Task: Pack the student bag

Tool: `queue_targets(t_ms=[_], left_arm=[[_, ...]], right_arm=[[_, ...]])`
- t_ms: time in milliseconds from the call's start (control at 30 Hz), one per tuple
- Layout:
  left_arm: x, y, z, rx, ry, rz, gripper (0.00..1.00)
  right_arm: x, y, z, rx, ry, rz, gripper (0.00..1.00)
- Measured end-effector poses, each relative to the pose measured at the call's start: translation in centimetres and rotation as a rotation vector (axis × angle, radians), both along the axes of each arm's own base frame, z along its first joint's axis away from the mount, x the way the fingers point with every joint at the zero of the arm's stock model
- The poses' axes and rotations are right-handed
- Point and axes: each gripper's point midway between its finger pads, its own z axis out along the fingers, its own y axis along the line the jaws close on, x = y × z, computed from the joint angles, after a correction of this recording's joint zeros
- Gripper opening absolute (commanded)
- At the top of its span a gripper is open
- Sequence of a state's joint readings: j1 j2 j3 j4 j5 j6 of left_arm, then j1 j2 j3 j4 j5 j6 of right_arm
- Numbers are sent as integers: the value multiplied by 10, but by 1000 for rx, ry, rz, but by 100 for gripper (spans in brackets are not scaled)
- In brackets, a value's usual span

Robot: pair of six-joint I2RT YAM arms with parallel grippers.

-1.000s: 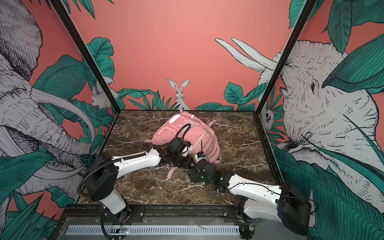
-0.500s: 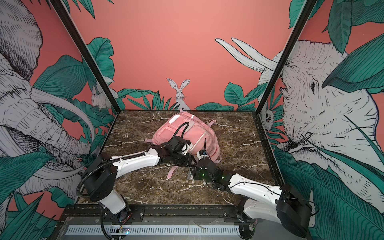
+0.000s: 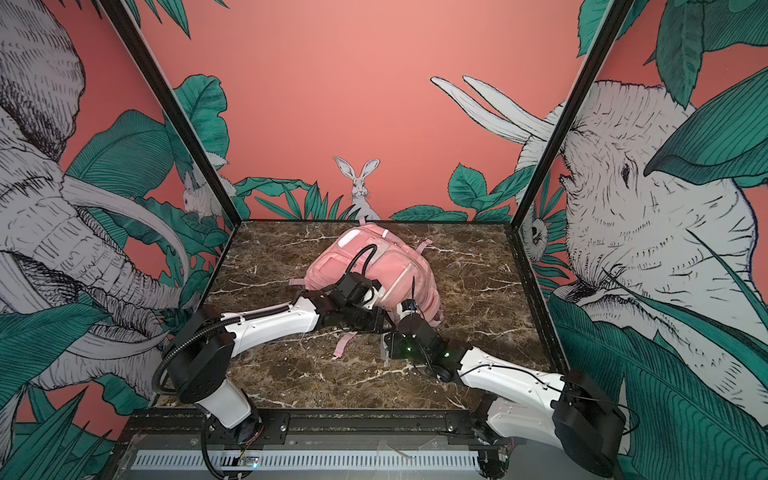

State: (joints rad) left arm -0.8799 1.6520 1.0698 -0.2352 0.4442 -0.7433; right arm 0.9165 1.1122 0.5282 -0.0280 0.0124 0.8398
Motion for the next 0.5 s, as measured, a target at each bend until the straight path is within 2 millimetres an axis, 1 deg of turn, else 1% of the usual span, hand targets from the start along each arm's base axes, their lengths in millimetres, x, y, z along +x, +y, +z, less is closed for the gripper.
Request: queue_targets(t_ms=[300,400,500], left_arm=[[-1,5,-2,36,-20,-28,76],[0,9,1,65,-38,-47,78],[4,13,11,81,-74,-60,79]], right_arm=[[-1,-5,-4,-9,6,0,12],[-1,-7,-6,-11,8,-6,12],[0,-8,-5,-9,6,-11,11]])
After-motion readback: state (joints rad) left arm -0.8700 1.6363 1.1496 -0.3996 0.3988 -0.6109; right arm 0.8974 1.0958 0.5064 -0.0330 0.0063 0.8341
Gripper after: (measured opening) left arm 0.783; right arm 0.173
